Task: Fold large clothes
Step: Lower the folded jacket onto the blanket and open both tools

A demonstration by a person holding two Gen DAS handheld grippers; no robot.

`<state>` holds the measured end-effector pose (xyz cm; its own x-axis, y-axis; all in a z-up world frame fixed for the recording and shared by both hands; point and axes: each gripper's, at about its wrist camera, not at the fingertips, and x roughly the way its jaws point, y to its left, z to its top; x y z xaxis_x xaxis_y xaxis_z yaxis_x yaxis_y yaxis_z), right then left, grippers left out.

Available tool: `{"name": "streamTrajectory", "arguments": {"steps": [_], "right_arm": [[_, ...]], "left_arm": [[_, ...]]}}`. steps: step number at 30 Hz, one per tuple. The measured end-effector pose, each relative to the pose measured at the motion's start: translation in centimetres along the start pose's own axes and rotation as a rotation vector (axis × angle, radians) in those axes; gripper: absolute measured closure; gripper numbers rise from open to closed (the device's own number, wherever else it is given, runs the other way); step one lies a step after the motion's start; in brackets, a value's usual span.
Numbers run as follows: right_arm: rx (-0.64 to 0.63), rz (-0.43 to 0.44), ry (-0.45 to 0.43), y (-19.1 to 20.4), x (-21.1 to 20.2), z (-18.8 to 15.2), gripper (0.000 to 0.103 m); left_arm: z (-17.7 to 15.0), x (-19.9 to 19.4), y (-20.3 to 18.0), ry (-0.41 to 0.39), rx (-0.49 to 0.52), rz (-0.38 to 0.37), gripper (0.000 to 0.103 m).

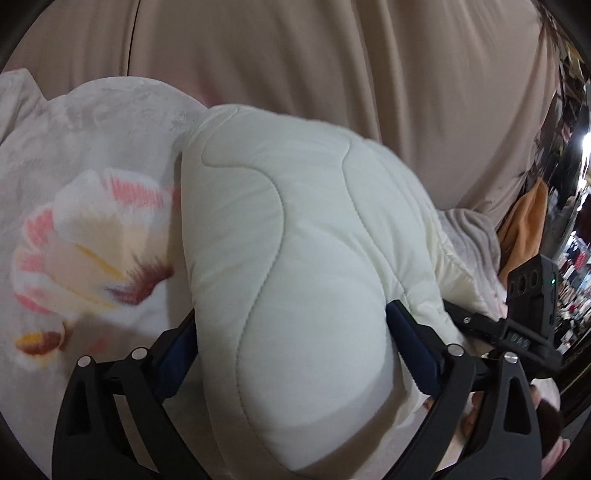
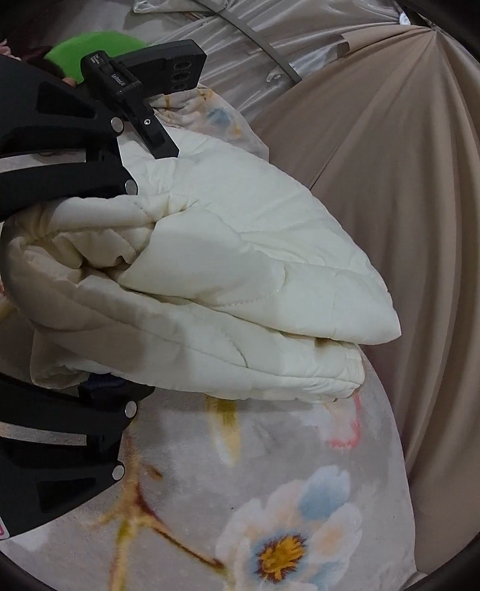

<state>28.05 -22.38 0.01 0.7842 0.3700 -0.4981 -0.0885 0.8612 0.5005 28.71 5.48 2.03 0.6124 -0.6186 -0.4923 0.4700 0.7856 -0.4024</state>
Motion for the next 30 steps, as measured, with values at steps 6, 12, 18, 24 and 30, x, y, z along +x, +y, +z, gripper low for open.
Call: {"name": "streamTrajectory", "arguments": {"steps": [6, 12, 18, 24, 30], "right_arm": [[0.126, 0.055, -0.019, -2.5, -3.9, -0.9, 0.034], [0.040, -0.087, -0.164, -0.2, -10.5, 0.0, 0.045], [-0.169, -0.138, -0.170, 7.2, -11.6, 2.0, 0.090], [-0.283, -0.309, -0.116, 9.7, -7.8, 0.7, 0.091], [-0.255, -0.378, 0.009, 6.5, -3.8, -1.8, 0.098]], "left_arm": [[-0.3, -4.3, -0.8, -0.032, 0.036, 0.076, 0.007], [1.0, -10.2, -2.0, -0.124, 0.052, 0.239, 0.006], [4.2, -11.9, -5.0, -0.141, -0.013, 0.252, 0.006], [3.5, -7.3, -7.2, -0.046, 0.020, 0.350, 0.006], [0.6, -3.4, -4.7, 0.061, -0.033, 0.402, 0.005]]}}
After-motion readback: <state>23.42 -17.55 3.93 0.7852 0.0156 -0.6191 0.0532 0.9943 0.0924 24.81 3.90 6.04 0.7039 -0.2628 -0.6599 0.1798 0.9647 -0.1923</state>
